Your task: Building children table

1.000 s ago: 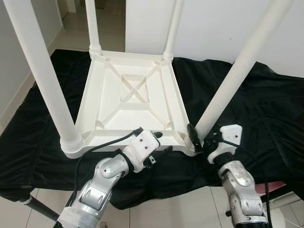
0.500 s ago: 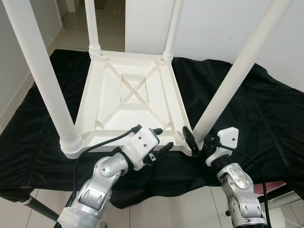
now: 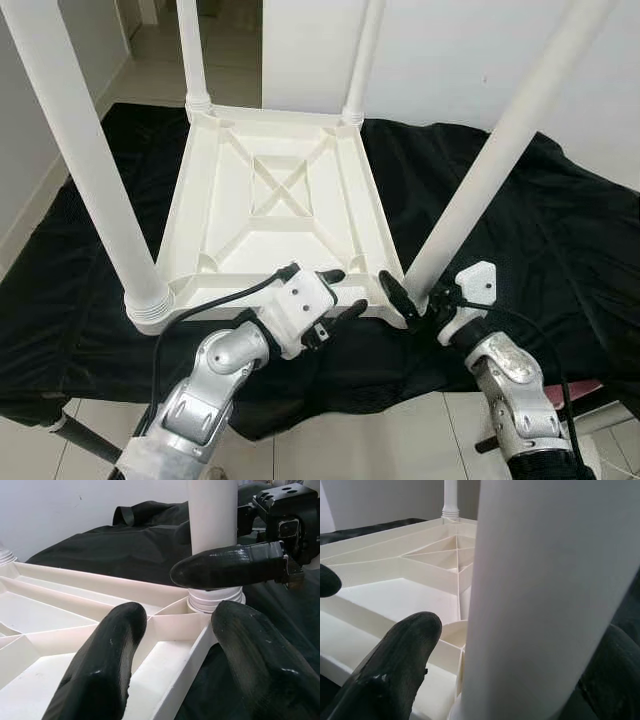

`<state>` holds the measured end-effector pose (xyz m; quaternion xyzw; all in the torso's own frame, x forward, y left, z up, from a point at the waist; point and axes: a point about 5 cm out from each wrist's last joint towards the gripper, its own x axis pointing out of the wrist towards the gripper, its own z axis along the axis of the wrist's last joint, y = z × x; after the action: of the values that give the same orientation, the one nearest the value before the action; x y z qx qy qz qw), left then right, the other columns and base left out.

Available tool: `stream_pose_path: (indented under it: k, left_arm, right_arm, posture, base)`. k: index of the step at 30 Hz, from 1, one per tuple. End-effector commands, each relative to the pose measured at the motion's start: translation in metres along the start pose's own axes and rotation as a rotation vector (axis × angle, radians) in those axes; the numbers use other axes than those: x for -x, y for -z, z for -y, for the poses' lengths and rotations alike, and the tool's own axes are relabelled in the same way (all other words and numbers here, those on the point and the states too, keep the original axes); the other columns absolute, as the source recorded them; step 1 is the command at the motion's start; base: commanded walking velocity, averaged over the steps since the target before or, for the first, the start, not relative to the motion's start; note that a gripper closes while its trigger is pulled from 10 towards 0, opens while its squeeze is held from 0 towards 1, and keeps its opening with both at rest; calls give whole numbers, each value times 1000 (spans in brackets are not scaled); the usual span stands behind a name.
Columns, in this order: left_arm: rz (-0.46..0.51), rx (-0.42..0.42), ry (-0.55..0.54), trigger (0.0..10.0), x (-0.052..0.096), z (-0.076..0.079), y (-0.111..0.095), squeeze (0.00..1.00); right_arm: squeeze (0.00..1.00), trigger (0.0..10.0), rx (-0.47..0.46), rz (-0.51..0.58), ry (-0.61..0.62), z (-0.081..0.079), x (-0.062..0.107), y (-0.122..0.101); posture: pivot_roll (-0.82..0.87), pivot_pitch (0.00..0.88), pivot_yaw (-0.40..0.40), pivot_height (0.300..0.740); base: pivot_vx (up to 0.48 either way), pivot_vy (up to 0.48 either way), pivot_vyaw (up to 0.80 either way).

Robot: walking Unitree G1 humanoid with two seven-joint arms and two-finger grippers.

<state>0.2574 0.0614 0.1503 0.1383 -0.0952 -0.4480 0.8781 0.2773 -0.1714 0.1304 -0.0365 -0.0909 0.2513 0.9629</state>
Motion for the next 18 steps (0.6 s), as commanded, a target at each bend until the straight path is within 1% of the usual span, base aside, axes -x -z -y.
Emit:
stream_pose_path:
  k: [1, 2, 3, 4, 5, 6, 7, 8, 16, 17, 18]
  left_arm:
    - [9, 10, 53, 10000, 0, 7, 0, 0]
    - [7, 9, 55, 10000, 0, 7, 0, 0]
    - [7, 10, 58, 10000, 0, 8, 0, 0]
    - [6, 11, 59, 10000, -1, 9, 0, 0]
    - [6, 11, 59, 10000, -1, 9, 0, 0]
    - [6, 12, 61, 10000, -1, 9, 0, 0]
    - [6, 12, 61, 10000, -1, 9, 0, 0]
    - [6, 14, 62, 10000, -2, 10, 0, 0]
    - [4, 8, 62, 10000, -2, 7, -1, 0]
    - [1, 7, 61, 10000, -2, 6, 0, 0]
    - [1, 7, 61, 10000, -2, 6, 0, 0]
  right_arm:
    - [0, 9922, -1, -3, 2, 4, 2, 2]
    - [0, 9451, 5, -6, -11, 4, 1, 2]
    - [0, 4980, 6, -12, -26, 4, 0, 4]
    - [0, 2157, 6, -18, -43, 4, -1, 5]
    - [0, 2157, 6, -18, -43, 4, -1, 5]
    - [0, 1451, 5, -21, -60, 3, -2, 6]
    - [0, 1451, 5, -21, -60, 3, -2, 6]
    - [0, 0, 8, -24, -75, 2, -2, 8]
    - [0, 0, 5, -36, -93, 2, -2, 12]
    - [0, 9373, 1, -47, -73, 3, -2, 14]
    - [0, 9373, 1, -47, -73, 3, -2, 14]
  posture:
    - [10, 80, -97, 740]
    - [12, 79, -97, 740]
    - [16, 79, -98, 740]
    - [16, 79, -98, 740]
    - [16, 79, -98, 740]
    - [17, 80, -98, 740]
    - [17, 80, -98, 740]
    - [18, 82, -96, 740]
    - [23, 79, -94, 740]
    - [26, 76, -91, 740]
    - [26, 76, -91, 740]
  base:
    - [0, 0, 0]
    - [0, 0, 0]
    - [0, 0, 0]
    - [0, 0, 0]
    - [0, 0, 0]
    - [0, 0, 0]
    - [0, 0, 0]
    - [0, 0, 0]
    - [0, 0, 0]
    - [0, 0, 0]
    - [0, 0, 0]
